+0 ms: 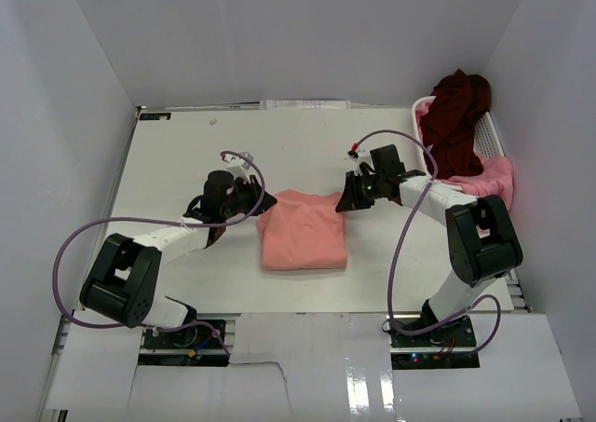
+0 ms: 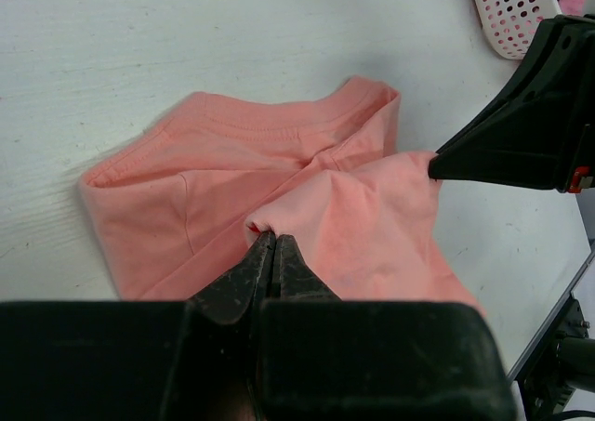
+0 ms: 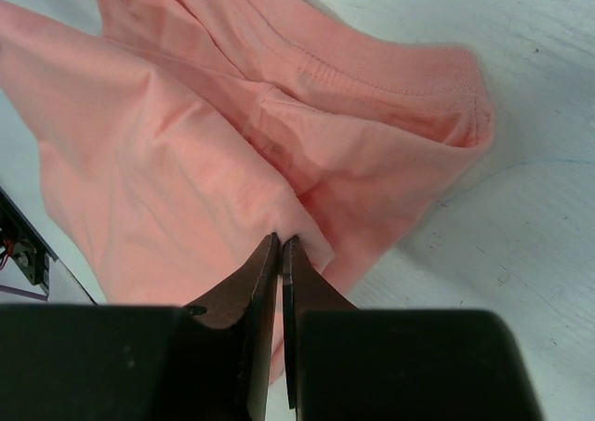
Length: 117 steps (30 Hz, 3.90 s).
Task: Fold and stack the t-shirts
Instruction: Fold the long partially folded tshirt into a neat square, then smooth out wrinkles on the folded tshirt
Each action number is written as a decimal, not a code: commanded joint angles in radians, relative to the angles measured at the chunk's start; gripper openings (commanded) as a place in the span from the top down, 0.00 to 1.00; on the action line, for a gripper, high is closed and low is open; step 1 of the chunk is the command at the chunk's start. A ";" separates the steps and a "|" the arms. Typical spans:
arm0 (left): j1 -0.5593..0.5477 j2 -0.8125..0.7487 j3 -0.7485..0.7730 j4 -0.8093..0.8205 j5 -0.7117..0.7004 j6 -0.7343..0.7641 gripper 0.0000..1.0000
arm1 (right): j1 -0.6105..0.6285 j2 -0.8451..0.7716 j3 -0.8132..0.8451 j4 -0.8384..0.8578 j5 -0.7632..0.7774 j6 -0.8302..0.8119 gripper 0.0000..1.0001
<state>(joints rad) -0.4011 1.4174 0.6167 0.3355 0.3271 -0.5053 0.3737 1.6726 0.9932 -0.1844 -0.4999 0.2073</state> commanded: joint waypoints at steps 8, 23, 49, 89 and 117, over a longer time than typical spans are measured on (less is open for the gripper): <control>0.005 -0.038 0.000 -0.015 -0.019 -0.012 0.92 | 0.002 -0.060 0.053 -0.024 -0.016 0.009 0.92; 0.034 -0.060 -0.002 -0.039 -0.046 -0.032 0.92 | 0.002 -0.080 0.078 -0.056 0.000 0.001 0.92; 0.088 0.326 0.209 0.065 -0.106 -0.015 0.92 | 0.001 0.141 0.245 -0.012 0.084 0.003 0.92; 0.108 0.109 0.339 -0.079 -0.143 0.033 0.25 | -0.015 0.096 0.282 0.056 0.336 0.063 0.43; 0.022 0.313 0.207 0.214 0.592 -0.099 1.00 | 0.044 0.338 0.254 0.329 -0.308 0.308 0.92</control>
<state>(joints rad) -0.3473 1.7081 0.7925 0.5335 0.8730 -0.6289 0.4061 1.9926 1.2034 0.0872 -0.7612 0.5003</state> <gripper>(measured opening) 0.022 0.078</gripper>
